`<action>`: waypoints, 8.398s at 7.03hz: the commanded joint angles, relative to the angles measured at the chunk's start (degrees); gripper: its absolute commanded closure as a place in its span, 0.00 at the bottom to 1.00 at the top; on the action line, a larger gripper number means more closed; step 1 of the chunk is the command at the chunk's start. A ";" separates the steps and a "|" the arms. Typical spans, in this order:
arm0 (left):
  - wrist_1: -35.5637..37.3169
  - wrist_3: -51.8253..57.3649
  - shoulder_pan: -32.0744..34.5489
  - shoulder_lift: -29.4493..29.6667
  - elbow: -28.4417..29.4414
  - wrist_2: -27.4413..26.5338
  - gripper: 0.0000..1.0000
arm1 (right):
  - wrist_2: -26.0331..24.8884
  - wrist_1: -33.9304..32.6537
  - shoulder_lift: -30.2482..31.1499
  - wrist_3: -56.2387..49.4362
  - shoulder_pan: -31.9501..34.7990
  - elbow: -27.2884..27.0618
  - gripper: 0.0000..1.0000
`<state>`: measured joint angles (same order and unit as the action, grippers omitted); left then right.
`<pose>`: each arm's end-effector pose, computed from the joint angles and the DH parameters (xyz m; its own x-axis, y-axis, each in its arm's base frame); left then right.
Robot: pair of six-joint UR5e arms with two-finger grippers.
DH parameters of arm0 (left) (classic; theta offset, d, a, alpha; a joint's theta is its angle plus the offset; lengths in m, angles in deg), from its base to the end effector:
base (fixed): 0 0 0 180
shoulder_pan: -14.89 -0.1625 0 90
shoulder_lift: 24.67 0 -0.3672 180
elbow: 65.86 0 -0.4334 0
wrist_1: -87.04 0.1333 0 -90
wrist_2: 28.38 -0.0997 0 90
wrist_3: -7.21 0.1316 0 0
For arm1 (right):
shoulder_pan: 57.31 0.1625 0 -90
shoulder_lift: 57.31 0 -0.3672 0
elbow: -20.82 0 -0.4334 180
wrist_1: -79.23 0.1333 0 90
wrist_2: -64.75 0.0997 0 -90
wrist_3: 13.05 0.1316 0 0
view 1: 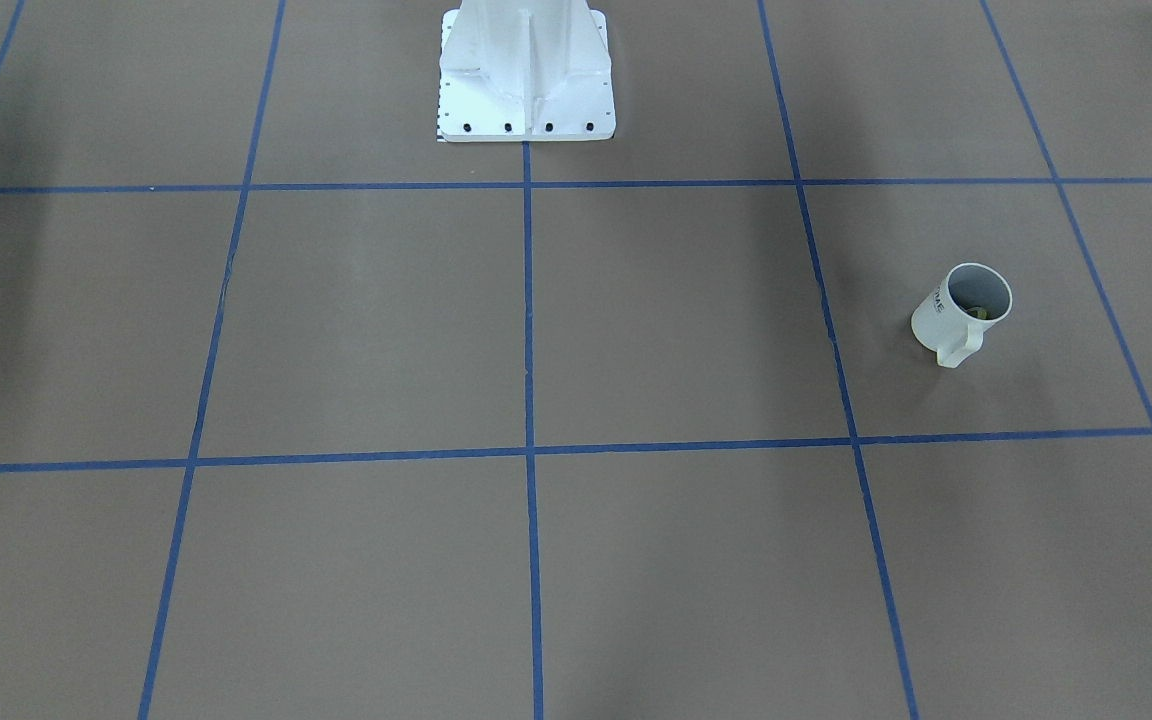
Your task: Left arm hands cup to right arm to dump lemon
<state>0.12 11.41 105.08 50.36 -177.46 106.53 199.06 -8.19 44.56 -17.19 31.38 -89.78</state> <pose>-0.0419 -0.4408 0.5540 0.7067 0.1144 -0.6982 -0.0486 0.9924 0.1134 0.0306 -0.4699 0.5289 0.7088 -0.2237 0.6690 0.0738 0.9667 0.2451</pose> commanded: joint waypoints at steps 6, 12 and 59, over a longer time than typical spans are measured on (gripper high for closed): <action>-4.02 -0.95 0.16 7.15 -2.22 0.35 0.00 | -0.10 14.21 -1.41 1.15 0.97 -0.75 0.00; -7.38 -8.22 -2.12 6.45 -1.43 0.88 0.00 | 2.90 25.19 -6.86 10.96 -9.55 0.92 0.01; -5.98 -83.39 -42.46 67.18 17.12 -8.70 1.00 | -61.97 52.62 -42.02 23.56 -59.94 12.52 0.02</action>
<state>-5.85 -71.52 63.20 117.17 -160.31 97.83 137.09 44.43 2.54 6.37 -28.53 -77.26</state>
